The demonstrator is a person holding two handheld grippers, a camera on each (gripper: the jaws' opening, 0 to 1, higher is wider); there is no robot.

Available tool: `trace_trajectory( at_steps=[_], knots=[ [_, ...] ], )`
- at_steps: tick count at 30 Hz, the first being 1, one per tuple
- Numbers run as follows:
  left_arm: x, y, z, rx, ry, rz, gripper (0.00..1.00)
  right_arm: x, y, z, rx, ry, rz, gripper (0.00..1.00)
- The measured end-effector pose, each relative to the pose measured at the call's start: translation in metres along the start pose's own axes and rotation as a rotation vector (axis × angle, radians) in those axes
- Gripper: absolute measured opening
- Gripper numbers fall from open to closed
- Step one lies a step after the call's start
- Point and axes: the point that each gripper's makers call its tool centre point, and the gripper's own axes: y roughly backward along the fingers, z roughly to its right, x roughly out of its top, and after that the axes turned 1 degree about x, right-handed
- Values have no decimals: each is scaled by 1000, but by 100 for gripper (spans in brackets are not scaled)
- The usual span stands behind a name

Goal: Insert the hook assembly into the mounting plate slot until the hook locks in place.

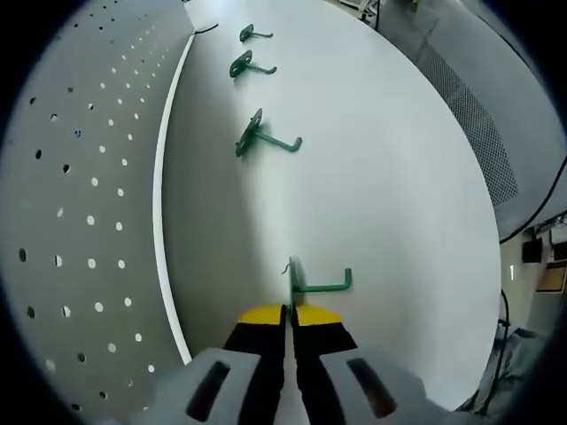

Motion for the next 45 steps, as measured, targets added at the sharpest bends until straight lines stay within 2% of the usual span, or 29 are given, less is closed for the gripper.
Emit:
trace_trajectory(
  at_steps=[7,8,9,10,13,23,27,28,30,35,40,44,45],
  knots=[
    [0,0,-1,13,-6,5,2,-1,0,-1,3,0,-5,60],
    [1,0,-2,22,54,13,2,0,0,-1,4,-1,-2,60],
    [2,1,-1,21,77,23,1,0,0,-1,4,-1,-2,61],
    [8,2,-6,44,61,56,1,0,0,-1,4,-2,-1,61],
    [8,5,-9,71,86,59,1,0,0,0,2,-5,-1,61],
    [23,20,-14,155,173,200,1,2,0,0,-3,-1,6,61],
    [26,27,-11,173,198,221,1,3,1,1,-6,-2,14,61],
    [29,29,-11,181,233,247,1,3,1,1,-5,-1,13,61],
    [33,34,-11,197,241,282,1,4,1,2,-7,1,18,61],
    [36,40,-9,228,286,317,1,5,2,3,-12,-4,26,62],
    [42,47,-9,271,290,350,1,6,3,5,-23,-6,32,62],
    [51,58,-11,307,338,408,1,7,3,6,-27,-7,36,62],
    [55,60,-12,318,353,442,1,8,3,5,-23,-9,39,62]
  ],
)
